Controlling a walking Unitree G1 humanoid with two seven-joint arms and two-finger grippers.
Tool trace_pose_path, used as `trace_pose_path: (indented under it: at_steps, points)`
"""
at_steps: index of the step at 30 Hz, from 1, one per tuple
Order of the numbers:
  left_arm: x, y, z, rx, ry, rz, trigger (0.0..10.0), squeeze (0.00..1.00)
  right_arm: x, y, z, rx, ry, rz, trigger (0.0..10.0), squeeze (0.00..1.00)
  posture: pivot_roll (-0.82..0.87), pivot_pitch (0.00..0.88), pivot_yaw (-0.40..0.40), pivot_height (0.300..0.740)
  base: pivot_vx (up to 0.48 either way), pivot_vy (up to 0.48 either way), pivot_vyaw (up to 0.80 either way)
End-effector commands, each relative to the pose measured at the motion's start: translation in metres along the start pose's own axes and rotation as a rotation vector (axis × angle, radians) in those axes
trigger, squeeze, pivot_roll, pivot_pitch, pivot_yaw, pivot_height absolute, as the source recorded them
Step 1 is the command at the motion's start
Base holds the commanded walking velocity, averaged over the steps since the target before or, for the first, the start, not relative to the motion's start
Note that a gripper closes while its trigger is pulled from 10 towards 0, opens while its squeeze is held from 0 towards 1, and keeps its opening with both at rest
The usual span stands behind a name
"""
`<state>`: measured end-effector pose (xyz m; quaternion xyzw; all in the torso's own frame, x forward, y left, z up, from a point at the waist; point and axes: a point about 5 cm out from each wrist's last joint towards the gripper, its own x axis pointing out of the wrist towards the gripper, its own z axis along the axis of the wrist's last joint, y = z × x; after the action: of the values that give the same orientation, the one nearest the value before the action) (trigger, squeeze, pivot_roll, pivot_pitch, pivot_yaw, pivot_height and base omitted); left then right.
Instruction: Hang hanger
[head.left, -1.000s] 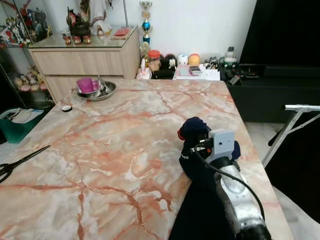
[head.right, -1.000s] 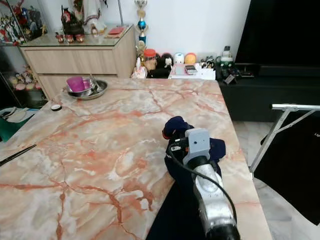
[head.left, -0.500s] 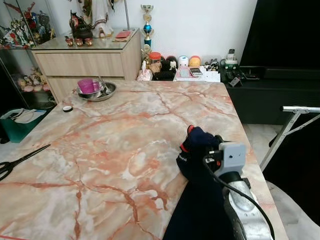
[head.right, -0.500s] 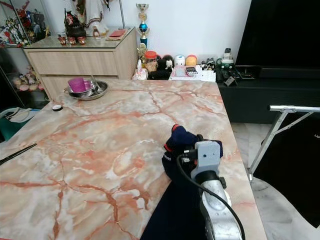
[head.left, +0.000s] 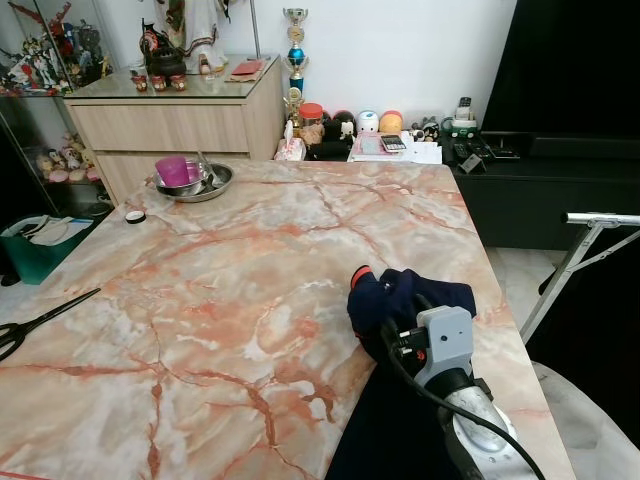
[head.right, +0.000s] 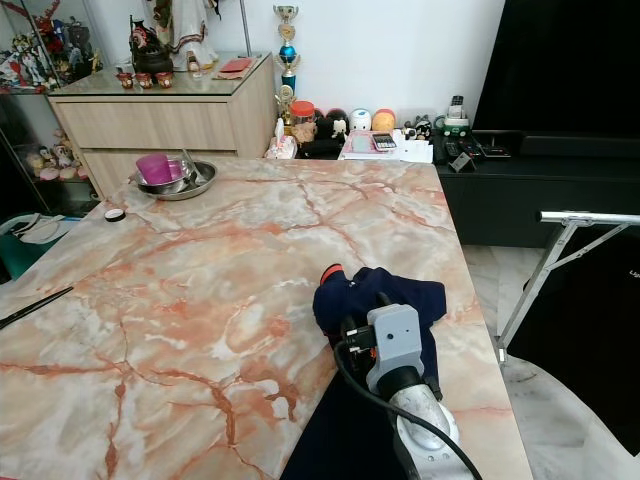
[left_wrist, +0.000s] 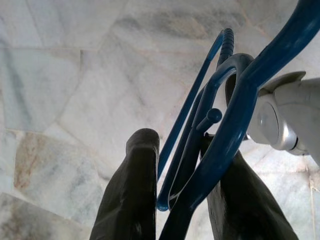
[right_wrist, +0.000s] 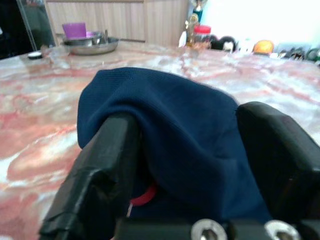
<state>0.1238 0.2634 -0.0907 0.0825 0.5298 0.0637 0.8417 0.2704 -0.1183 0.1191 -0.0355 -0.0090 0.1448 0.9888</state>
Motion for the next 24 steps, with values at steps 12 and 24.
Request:
trace_pose_path:
  at_steps: [12,24]
  points:
    - [0.002,-0.023,0.003,-0.001,-0.002,-0.029,10.0,0.0,0.008,-0.007,0.002,0.005,0.016,-0.094,10.0,0.0,0.02,0.0,0.025,0.74,0.0,0.0,0.0]
    - [0.002,-0.007,0.013,-0.002,-0.026,-0.018,10.0,0.0,0.011,-0.014,0.004,-0.002,0.01,-0.123,10.0,0.0,0.02,0.0,0.033,0.74,0.0,0.0,0.0]
